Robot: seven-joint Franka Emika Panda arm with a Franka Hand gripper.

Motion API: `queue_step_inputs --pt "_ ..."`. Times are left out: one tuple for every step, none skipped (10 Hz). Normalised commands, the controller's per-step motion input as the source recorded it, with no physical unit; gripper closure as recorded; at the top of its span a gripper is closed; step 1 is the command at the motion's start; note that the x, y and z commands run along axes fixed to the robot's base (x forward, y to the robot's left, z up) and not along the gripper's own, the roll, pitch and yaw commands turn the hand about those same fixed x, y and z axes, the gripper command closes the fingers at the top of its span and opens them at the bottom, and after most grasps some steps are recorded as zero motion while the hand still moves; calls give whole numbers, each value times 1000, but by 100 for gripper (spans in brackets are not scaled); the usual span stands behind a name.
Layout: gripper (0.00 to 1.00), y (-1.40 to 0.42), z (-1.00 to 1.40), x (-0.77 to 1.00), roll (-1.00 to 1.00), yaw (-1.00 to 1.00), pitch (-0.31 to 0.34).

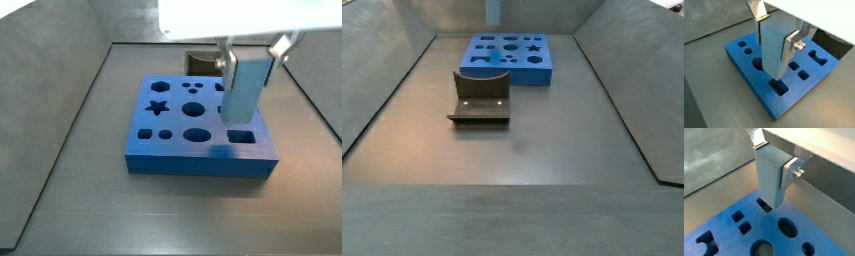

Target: Insert the rectangle object.

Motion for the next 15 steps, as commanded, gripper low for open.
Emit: queue_step_inputs --pt "100 0 -449 723 31 -357 36" --pt "100 11 -277 677 0 -394 49" --pt "100 60 -134 569 -10 -280 87" --pt "100 69 -169 317 0 -74 63" --pt "100 20 -286 454 33 0 39" --pt "100 11 -266 220 0 0 0" --pt "100 23 -149 0 -33 0 0" --pt "100 6 -134 -29 -51 0 -3" --pt "100 97 -103 -123 -79 0 -19" --pt "100 126 -83 -271 -107 0 -61" --pt "100 97 -109 -297 -146 0 -51" --pt "100 83 -140 -303 -174 0 -27" --pt "100 0 -217 -111 -200 0 0" --pt "100 -40 -269 0 -154 0 0" --pt "100 -117 -309 54 -144 0 6"
